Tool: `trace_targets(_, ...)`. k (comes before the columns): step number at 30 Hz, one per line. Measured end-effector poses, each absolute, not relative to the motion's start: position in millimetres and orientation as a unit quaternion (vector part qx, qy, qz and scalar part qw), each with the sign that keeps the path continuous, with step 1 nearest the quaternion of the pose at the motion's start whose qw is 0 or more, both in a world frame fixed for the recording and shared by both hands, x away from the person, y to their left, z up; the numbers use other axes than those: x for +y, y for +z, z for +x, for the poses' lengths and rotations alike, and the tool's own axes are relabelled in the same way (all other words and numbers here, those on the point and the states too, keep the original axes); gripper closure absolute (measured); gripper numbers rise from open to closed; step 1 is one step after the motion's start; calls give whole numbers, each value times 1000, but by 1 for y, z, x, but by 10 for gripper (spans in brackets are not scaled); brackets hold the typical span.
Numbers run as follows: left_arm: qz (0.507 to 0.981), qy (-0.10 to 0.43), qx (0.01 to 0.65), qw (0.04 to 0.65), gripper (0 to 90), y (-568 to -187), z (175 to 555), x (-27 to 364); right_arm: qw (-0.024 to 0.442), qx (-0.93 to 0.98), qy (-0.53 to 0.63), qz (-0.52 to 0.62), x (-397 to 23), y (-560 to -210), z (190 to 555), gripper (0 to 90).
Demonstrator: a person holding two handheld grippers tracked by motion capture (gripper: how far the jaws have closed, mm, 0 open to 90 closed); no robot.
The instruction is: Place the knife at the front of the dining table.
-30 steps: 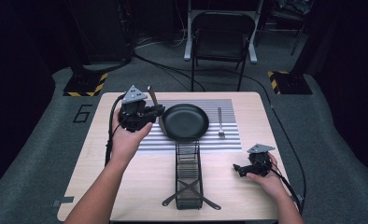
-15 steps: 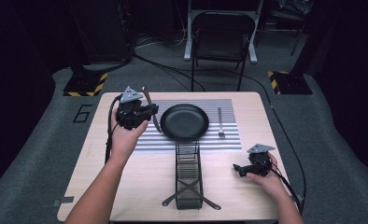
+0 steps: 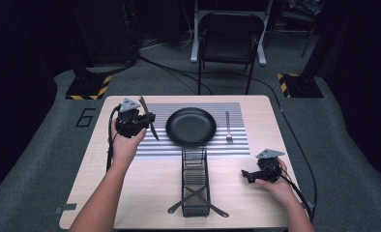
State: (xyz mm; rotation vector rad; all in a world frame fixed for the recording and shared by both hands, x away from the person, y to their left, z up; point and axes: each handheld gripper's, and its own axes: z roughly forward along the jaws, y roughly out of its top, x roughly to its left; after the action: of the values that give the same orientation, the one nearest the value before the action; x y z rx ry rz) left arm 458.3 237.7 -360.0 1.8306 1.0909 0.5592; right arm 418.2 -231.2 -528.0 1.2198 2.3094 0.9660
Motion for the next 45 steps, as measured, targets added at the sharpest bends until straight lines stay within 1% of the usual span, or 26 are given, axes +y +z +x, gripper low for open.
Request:
trace_targets(7, 737, 217, 465, 440, 820, -387, 465, 245, 178, 816, 341, 431, -231, -528, 418, 0)
trace_targets(18, 744, 214, 479, 414, 821, -413, 473, 249, 176, 817, 341, 431, -231, -528, 418, 0)
trace_targets(25, 744, 213, 482, 412, 821, -419, 477, 249, 177, 816, 342, 430, -231, -528, 418, 0)
trace_targets(33, 742, 215, 484, 411, 819, -421, 491, 245, 177, 817, 341, 430, -231, -528, 418, 0)
trace_targets(35, 736, 216, 485, 420, 819, -424, 494, 243, 177, 817, 341, 430, -231, -528, 419, 0)
trace_targets(36, 725, 222, 491, 429, 819, -427, 497, 242, 177, 817, 342, 429, -231, -528, 419, 0)
trace_targets(45, 690, 226, 522, 448, 821, -441, 514, 239, 177, 817, 342, 428, -231, -528, 419, 0)
